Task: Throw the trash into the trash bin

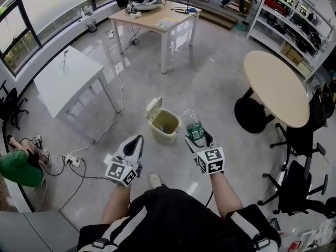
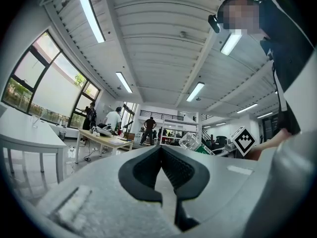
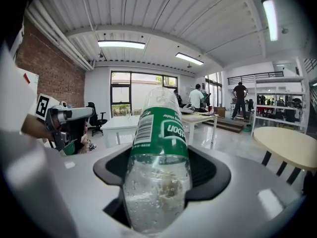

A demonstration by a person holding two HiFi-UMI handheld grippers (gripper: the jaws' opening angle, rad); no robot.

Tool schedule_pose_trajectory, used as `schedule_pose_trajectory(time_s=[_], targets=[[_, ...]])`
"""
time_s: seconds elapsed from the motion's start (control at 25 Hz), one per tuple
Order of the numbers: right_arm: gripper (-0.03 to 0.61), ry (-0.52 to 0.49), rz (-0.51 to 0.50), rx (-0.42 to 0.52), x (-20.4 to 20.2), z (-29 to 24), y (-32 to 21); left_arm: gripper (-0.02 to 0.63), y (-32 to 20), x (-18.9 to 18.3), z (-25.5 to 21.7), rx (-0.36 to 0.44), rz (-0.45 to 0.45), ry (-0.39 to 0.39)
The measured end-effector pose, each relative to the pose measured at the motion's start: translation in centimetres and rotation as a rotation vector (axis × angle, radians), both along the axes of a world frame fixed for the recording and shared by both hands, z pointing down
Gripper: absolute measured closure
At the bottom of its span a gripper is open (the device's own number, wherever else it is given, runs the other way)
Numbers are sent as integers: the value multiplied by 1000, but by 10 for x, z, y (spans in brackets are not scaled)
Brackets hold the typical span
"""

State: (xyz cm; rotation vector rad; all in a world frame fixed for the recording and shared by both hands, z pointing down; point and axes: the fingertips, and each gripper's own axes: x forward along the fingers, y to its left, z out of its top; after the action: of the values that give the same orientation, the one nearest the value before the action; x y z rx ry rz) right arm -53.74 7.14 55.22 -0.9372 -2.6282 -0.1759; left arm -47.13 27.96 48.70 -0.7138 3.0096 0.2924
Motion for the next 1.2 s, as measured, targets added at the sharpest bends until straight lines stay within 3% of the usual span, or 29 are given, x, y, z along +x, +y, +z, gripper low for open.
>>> schedule_pose_trajectory(time_s=[0.32,0.92,1.2], targets=[[253,-1,-20,11,-50,-1,54,614,50,-47,1,3,-6,-2],[252,255,-139,113,-61,106,94,614,67,-65,88,24,-31,216],[252,303,-198,136,-109,124,112,614,78,-114,95,26,-74,239]])
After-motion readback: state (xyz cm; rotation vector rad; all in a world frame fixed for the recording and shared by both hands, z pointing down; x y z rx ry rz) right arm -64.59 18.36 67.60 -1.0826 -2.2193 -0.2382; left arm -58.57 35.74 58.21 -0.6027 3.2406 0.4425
